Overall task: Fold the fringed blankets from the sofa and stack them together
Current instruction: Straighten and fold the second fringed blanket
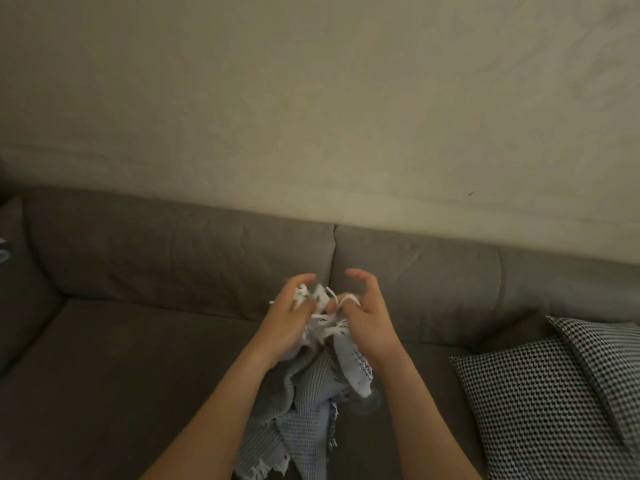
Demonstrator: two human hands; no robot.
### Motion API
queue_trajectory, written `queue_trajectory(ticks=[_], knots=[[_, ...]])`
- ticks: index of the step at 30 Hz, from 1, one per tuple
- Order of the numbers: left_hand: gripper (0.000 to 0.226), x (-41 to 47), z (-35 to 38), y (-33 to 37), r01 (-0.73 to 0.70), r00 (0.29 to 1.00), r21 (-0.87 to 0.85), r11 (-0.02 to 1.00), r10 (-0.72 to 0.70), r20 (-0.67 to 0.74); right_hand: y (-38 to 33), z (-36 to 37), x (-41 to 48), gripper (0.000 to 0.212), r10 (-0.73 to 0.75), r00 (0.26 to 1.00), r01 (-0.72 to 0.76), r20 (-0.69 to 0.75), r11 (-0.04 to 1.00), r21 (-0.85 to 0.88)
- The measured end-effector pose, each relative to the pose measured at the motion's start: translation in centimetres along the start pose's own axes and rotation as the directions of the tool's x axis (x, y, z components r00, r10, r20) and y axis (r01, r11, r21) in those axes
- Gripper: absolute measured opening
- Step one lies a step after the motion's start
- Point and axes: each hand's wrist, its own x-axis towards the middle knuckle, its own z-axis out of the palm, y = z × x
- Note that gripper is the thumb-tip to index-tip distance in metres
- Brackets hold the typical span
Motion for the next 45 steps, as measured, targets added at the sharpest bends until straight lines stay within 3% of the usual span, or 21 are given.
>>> queue_trajectory(ticks=[2, 5, 7, 9, 11, 14, 16, 18, 21, 23, 25, 28, 29, 31, 33, 36, 38, 40, 42, 45], knots=[[0.045, -0.2, 0.2, -0.2, 0.012, 0.949, 0.042, 0.999, -0.025, 0.315, -0.4, 0.0, -0.1, 0.053, -0.055, 0.994, 0.052, 0.089, 0.998, 0.034], [0.045, 0.0, 0.3, -0.6, -0.028, 0.877, 0.103, 0.994, -0.025, 0.479, -0.8, -0.2, -0.4, 0.057, -0.125, 0.978, 0.115, 0.166, 0.991, 0.067], [0.037, 0.1, 0.4, -0.5, -0.068, 0.908, 0.135, 0.989, 0.005, 0.419, -0.7, -0.3, -0.3, 0.058, -0.137, 0.979, 0.131, 0.150, 0.990, 0.049], [0.019, 0.4, 0.5, -0.6, -0.104, 0.969, 0.240, 0.965, 0.043, 0.243, -0.4, -0.5, -0.1, 0.058, -0.145, 0.987, 0.149, 0.063, 0.987, -0.062], [0.022, 0.6, 0.3, -0.7, -0.101, 0.994, 0.376, 0.921, 0.077, 0.078, -0.1, -0.6, 0.0, 0.051, -0.135, 0.990, 0.120, -0.036, 0.955, -0.270], [0.026, 0.6, 0.1, -0.5, -0.093, 0.993, 0.413, 0.906, 0.116, -0.030, 0.1, -1.0, 0.1, 0.029, -0.083, 0.988, 0.005, -0.131, 0.861, -0.508], [0.026, 0.6, 0.1, -0.3, -0.102, 0.987, 0.404, 0.909, 0.144, -0.074, 0.3, -1.3, 0.2, 0.009, -0.018, 0.997, -0.035, -0.079, 0.784, -0.619], [0.026, 0.4, 0.1, 0.0, -0.087, 0.983, 0.391, 0.916, 0.144, -0.117, 0.9, -1.5, 0.2, 0.013, 0.077, 0.997, -0.041, 0.020, 0.714, -0.699], [0.027, 0.9, -0.6, -0.2, -0.015, 0.974, 0.331, 0.943, 0.088, -0.207, 1.9, -2.1, 0.2, 0.031, 0.178, 0.984, -0.099, 0.025, 0.653, -0.751], [0.025, 1.2, -1.5, -0.3, 0.023, 0.972, 0.310, 0.950, 0.051, -0.230, 2.1, -2.4, 0.4, 0.032, 0.201, 0.978, -0.111, 0.046, 0.700, -0.706], [0.021, 1.6, -2.1, -0.7, 0.099, 0.967, 0.242, 0.965, -0.037, -0.251, 1.8, -2.4, 0.5, 0.027, 0.225, 0.961, -0.085, 0.160, 0.793, -0.603], [0.032, 1.6, -2.1, -1.6, 0.275, 0.917, -0.091, 0.957, -0.290, -0.275, 1.9, -1.6, 0.4, 0.025, 0.208, 0.941, -0.088, 0.268, 0.913, -0.399], [0.040, 1.6, -2.1, -1.9, 0.321, 0.897, -0.232, 0.918, -0.374, -0.238, 2.3, -1.3, 0.5, 0.025, 0.179, 0.945, -0.076, 0.274, 0.934, -0.350], [0.030, 1.3, -2.3, -1.9, 0.392, 0.849, -0.426, 0.815, -0.499, -0.174, 3.1, -0.9, 0.8, 0.032, 0.136, 0.951, -0.057, 0.277, 0.960, -0.275], [0.015, 1.0, -2.9, -2.0, 0.420, 0.787, -0.485, 0.767, -0.573, -0.226, 3.7, -1.2, 1.6, 0.037, 0.141, 0.970, -0.096, 0.200, 0.971, -0.218], [0.028, 1.3, -4.2, -3.3, 0.385, 0.670, -0.569, 0.727, -0.644, -0.369, 4.0, -2.4, 2.7, 0.029, 0.174, 0.976, -0.184, -0.128, 0.980, -0.073], [0.040, 1.5, -4.8, -3.5, 0.347, 0.619, -0.642, 0.684, -0.681, -0.391, 3.2, -3.0, 2.9, 0.033, 0.121, 0.873, -0.122, -0.472, 0.992, 0.028], [0.060, 1.9, -5.2, -4.0, 0.326, 0.593, -0.663, 0.674, -0.692, -0.412, 1.5, -3.4, 2.8, 0.038, 0.016, 0.692, 0.028, -0.722, 0.998, 0.049], [0.063, 2.1, -5.0, -3.6, 0.313, 0.606, -0.683, 0.660, -0.693, -0.391, 0.0, -3.4, 2.8, 0.040, -0.087, 0.606, 0.106, -0.791, 0.994, -0.028], [0.044, 2.9, -4.1, -2.8, 0.347, 0.655, -0.717, 0.605, -0.703, -0.276, -0.3, -1.9, 3.2, 0.043, -0.142, 0.693, 0.050, -0.707, 0.988, -0.148]])
